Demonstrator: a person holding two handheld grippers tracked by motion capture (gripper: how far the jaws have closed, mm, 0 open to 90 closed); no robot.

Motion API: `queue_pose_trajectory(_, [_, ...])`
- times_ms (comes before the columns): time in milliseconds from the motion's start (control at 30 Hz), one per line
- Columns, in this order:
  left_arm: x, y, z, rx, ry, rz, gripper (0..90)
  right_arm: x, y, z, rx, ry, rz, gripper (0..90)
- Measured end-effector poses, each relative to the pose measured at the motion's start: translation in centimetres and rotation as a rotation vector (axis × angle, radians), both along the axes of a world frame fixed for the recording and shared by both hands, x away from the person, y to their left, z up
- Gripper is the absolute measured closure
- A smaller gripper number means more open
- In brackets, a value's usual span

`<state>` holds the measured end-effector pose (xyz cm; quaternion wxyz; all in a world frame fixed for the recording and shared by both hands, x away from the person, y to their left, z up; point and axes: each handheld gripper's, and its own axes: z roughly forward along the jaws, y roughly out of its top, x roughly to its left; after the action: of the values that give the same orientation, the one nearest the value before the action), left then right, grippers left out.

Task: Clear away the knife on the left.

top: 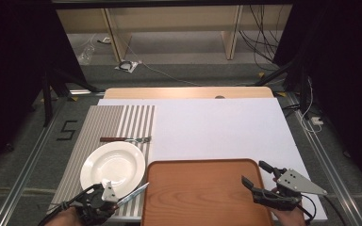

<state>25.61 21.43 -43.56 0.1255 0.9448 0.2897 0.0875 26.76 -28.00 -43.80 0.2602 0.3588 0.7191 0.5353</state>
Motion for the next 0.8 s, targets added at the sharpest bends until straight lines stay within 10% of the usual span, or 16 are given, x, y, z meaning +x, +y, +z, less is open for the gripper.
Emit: queue_pose_trajectory(800, [1.8, -4.4, 0.7, -0.141, -0.057, 0.062, 76.5, 0.0, 0.0, 0.0, -0.004, 0.006, -0.003, 21.7])
